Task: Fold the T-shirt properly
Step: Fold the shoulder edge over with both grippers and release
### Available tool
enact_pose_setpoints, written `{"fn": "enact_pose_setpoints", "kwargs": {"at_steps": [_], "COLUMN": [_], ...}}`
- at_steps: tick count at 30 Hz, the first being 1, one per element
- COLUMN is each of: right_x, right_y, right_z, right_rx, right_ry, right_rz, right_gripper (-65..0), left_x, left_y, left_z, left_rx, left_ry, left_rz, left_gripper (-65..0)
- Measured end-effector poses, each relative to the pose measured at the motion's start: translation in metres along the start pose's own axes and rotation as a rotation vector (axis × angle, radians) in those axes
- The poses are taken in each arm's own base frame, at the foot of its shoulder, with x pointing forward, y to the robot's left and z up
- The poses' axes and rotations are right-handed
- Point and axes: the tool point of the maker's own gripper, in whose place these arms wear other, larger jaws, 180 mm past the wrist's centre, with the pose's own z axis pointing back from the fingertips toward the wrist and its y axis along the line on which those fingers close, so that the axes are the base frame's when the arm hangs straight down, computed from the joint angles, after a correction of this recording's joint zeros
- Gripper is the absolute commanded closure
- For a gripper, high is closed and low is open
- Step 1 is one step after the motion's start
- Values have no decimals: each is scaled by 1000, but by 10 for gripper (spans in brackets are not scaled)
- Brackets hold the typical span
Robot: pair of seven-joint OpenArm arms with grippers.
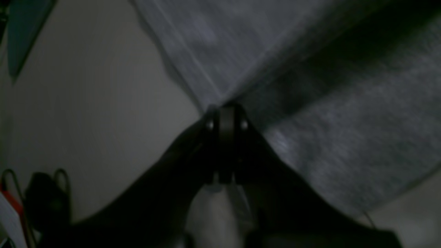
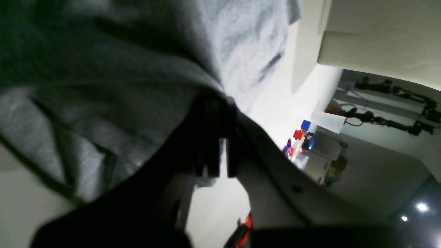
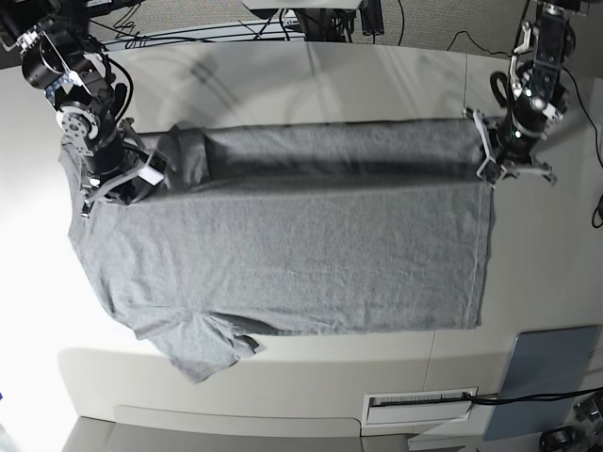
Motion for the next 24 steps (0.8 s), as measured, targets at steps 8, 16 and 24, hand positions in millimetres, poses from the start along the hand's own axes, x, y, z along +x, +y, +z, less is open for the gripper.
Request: {"fn": "enact_pose_setpoints", "kwargs": {"at_steps": [8, 16, 24], "right_x": [0, 0, -7], "right_y": [0, -1, -10], "right_z": [-11, -11, -10], "right_rx": [0, -1, -52], "right_ry": [13, 12, 53], "right_rz": [-16, -17, -75], "right_gripper": [0, -36, -249], "left_x": [2, 4, -3], "left_y": [6, 8, 9], "left_z": [-14, -16, -16], "left_rx": [-34, -39, -36], "left_ry": [-16, -22, 20], "left_rz": [33, 47, 61], "left_gripper": [0, -91, -317]}}
